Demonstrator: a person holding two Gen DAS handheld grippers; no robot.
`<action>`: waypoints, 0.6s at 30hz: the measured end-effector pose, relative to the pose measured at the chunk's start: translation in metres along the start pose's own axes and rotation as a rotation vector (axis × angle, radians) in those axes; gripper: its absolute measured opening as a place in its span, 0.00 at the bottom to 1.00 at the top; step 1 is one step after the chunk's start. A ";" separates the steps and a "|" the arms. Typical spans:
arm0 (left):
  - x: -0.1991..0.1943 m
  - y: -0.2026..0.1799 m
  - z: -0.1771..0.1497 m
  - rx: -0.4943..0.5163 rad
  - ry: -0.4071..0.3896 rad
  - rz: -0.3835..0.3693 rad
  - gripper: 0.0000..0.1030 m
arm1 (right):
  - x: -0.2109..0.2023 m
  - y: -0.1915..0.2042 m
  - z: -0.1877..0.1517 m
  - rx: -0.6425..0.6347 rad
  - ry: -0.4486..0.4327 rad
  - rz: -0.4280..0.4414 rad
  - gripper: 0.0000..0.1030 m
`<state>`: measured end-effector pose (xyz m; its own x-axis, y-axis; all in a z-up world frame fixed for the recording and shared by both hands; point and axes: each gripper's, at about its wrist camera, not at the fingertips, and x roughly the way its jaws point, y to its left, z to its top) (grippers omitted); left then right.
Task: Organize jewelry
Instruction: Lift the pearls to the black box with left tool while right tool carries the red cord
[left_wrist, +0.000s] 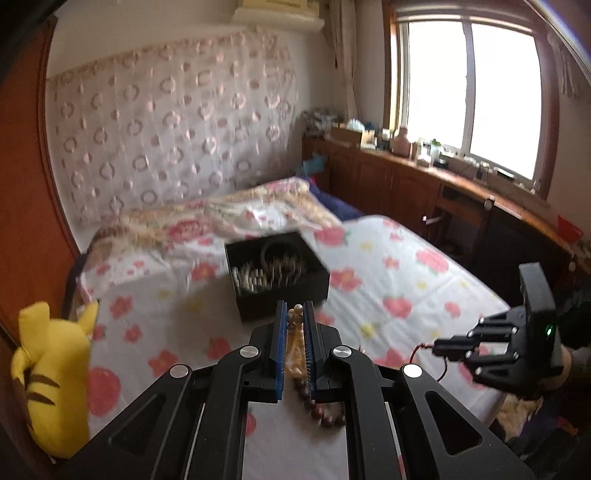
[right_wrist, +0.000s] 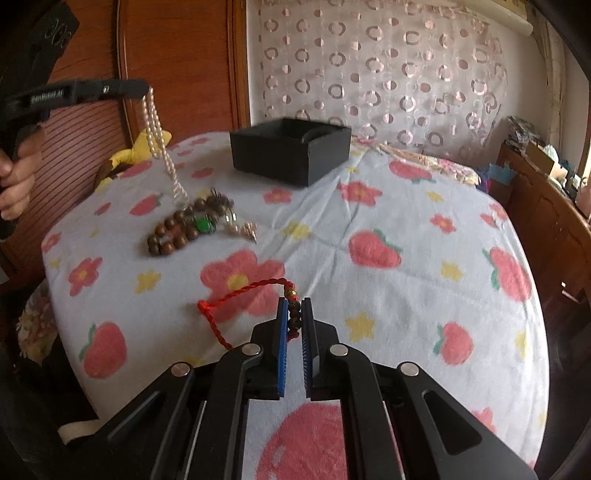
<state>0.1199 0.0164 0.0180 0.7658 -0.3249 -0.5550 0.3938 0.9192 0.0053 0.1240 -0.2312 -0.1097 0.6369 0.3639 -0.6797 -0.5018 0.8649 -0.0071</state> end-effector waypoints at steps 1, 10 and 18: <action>-0.003 -0.001 0.005 0.002 -0.010 0.000 0.07 | -0.003 0.000 0.004 -0.004 -0.009 0.000 0.08; -0.017 -0.009 0.057 0.041 -0.095 0.015 0.07 | -0.026 -0.006 0.052 -0.050 -0.107 -0.026 0.08; 0.010 -0.004 0.075 0.034 -0.082 0.003 0.08 | -0.027 -0.020 0.092 -0.068 -0.149 -0.050 0.08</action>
<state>0.1638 -0.0075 0.0746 0.8056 -0.3403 -0.4849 0.4072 0.9126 0.0359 0.1705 -0.2262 -0.0236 0.7393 0.3730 -0.5606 -0.5028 0.8596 -0.0910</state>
